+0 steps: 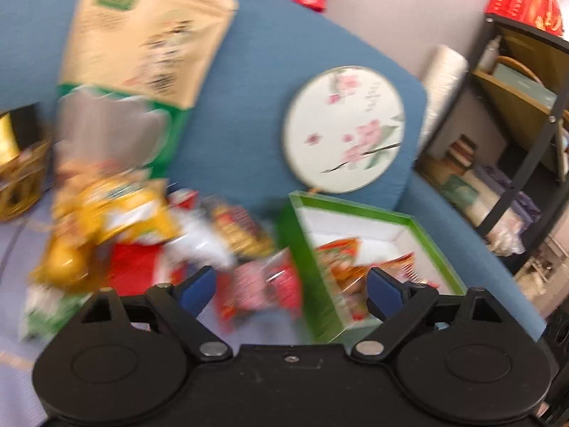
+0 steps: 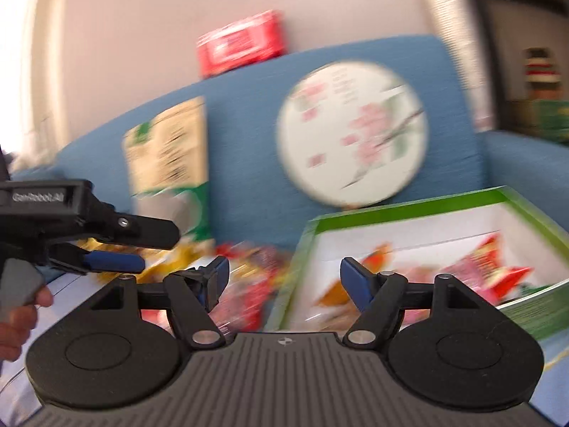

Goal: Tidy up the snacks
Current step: 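Move both tools back toward the snack heap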

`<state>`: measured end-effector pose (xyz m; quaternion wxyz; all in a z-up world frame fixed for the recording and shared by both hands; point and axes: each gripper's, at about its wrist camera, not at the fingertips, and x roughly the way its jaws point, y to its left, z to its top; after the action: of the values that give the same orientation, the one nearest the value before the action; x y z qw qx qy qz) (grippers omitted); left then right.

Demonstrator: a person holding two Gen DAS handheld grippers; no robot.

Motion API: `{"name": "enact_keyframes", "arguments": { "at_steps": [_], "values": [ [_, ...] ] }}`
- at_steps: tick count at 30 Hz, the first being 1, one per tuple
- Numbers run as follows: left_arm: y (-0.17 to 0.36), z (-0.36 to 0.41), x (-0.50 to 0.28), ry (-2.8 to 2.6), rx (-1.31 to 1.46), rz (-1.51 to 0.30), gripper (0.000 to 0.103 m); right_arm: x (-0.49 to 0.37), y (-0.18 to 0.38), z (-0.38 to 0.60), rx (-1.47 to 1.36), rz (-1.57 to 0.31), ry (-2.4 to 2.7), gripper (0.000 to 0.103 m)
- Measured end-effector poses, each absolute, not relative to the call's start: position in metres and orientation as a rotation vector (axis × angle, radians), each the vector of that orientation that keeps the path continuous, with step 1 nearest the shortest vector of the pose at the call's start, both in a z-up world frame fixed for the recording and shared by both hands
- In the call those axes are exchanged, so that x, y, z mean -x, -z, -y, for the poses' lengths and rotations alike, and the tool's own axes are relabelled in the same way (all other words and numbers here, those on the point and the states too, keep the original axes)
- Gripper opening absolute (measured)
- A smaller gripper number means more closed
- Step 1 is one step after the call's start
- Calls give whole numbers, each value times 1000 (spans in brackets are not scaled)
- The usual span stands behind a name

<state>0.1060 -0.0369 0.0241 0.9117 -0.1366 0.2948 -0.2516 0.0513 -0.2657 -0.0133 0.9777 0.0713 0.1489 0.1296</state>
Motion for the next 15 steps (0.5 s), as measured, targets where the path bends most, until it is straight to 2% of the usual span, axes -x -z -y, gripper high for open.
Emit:
{"name": "enact_keyframes", "arguments": {
  "at_steps": [5,9,15],
  "values": [
    [-2,6,-94,446,257,-657,103,-56,25,235,-63,-381,-369,103],
    [4,-19,-84,385,305,-634,103,-60,38,215,-37,-466,-449,103],
    [1,-52,-80,270,226,-594,103,-82,49,173,24,-549,-533,103]
  ]
}}
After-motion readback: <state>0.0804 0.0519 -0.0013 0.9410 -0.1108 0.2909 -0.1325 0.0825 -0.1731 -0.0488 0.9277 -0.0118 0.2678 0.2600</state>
